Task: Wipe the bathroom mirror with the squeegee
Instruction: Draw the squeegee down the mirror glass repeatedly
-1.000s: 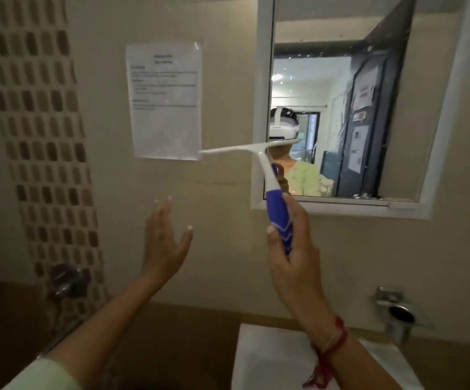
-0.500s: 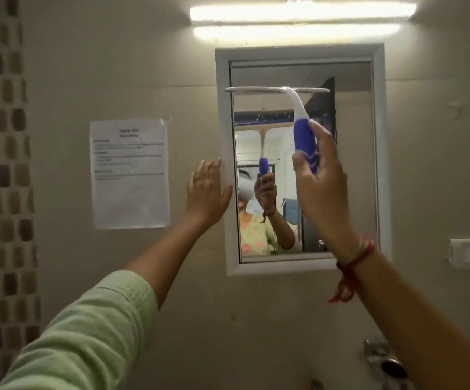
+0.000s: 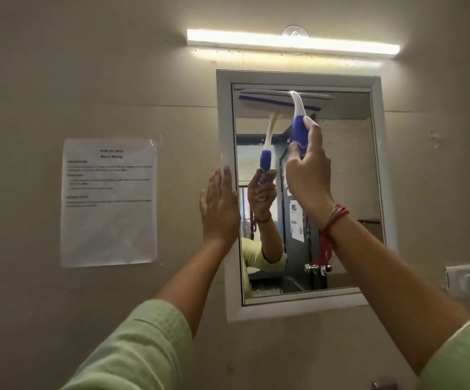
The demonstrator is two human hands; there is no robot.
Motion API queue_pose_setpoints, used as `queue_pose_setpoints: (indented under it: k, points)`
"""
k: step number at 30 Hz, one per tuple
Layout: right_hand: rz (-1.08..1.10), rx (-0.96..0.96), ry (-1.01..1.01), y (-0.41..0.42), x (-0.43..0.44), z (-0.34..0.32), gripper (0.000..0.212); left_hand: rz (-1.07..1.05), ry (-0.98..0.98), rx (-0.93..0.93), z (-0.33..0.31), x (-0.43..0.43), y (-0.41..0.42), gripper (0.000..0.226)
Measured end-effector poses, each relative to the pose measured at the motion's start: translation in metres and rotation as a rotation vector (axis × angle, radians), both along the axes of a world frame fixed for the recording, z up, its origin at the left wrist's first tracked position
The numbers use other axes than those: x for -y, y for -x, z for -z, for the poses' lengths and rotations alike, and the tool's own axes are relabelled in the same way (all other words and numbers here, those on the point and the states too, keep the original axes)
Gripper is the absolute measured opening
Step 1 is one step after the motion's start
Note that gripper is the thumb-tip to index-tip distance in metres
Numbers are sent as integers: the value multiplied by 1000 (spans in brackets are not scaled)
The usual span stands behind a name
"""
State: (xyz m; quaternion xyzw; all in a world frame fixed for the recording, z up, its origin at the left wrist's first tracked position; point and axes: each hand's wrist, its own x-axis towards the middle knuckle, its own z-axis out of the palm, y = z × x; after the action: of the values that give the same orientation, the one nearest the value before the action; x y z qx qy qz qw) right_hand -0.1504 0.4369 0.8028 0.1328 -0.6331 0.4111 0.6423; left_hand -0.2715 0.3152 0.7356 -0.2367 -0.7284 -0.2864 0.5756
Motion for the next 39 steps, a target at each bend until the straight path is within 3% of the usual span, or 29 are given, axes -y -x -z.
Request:
queue_pose_setpoints:
  k: [7,13,21,30,39]
  points:
    - [21,-2,-45,3,-6,-14,43,-7,-34,-38,4,-1,5,58]
    - [90,27,-108,2,-21,-21,39,111,-187,-25,5,-15,-5,51]
    - [183,-8,-190,6,-28,-4,41,63,-209,-58,9,-18,-3,50]
    - [162,-5,-157,5,-15,-17,30,31,-220,-67,10,-19,-2,50]
    - [248,-65,-105,24,-9,25,33,26,-224,-80,11,-19,3,51]
